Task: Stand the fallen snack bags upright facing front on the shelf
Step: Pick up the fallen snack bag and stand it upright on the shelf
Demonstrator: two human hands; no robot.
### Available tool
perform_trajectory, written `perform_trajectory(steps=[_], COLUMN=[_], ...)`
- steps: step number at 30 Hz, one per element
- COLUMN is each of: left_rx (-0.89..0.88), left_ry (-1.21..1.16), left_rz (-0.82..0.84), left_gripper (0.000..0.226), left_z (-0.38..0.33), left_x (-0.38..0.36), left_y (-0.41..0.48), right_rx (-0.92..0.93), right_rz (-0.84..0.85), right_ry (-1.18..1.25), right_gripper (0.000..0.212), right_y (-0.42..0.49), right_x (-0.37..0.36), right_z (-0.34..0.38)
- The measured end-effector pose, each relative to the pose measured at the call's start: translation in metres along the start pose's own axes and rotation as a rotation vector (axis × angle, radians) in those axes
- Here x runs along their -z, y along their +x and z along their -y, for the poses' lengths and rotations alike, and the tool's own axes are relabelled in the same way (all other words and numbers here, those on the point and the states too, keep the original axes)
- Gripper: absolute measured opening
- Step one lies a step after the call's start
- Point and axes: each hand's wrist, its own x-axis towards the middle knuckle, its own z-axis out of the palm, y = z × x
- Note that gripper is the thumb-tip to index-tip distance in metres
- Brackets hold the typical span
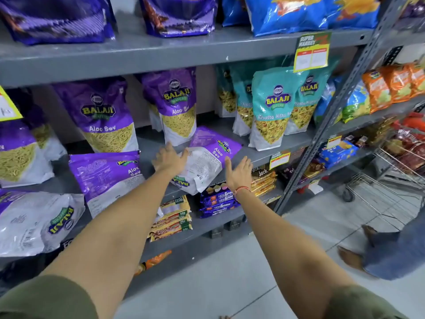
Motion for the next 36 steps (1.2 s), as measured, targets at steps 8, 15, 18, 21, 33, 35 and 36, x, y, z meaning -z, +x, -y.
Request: perform_trajectory(steps=[8,15,18,21,33,35,36], left_rx=[0.189,0.207,0.230,0.237,0.149,0.110,0.096], left_ry=[-0.368,-0.679,-0.842,-0.920,-0.960,-0.982,-1.005], left_rz=[0.406,0.591,0.717,0.789,1.017,1.038,1.046], left_gripper=[0.104,0.047,0.033,0.036,0.062,0.078,0.081], left_z=[0.022,0.022,0.017,0.009,0.007,0.009,0.009], left_x=[0.003,-0.001,0.004,0.011,-0.017,-0.020,-0.020], left_y=[0.018,0.014,0.013,0.009,-0.009,-0.012,-0.012], right_rx=[-0.294,-0.380,-0.448,-0.486,-0.380,-0.355,-0.351], right_rz=[0.157,0.368,0.397,0.464,0.718,0.734,0.734], right_ry=[0.422,0.645,0.711,0.841,1.080,1.024,1.006], right_gripper=[0.079,0.084,0.098,0.068,0.076,0.071,0.065], right_y=[0.015,0.034,0.040,0.031,0.032,0.034,0.036], right_x=[-0.039,-0.043,-0.038,-0.024,0.012,0.017,0.019], right_z=[0.022,0.023,0.020,0.022,-0.011,-0.010,-0.010])
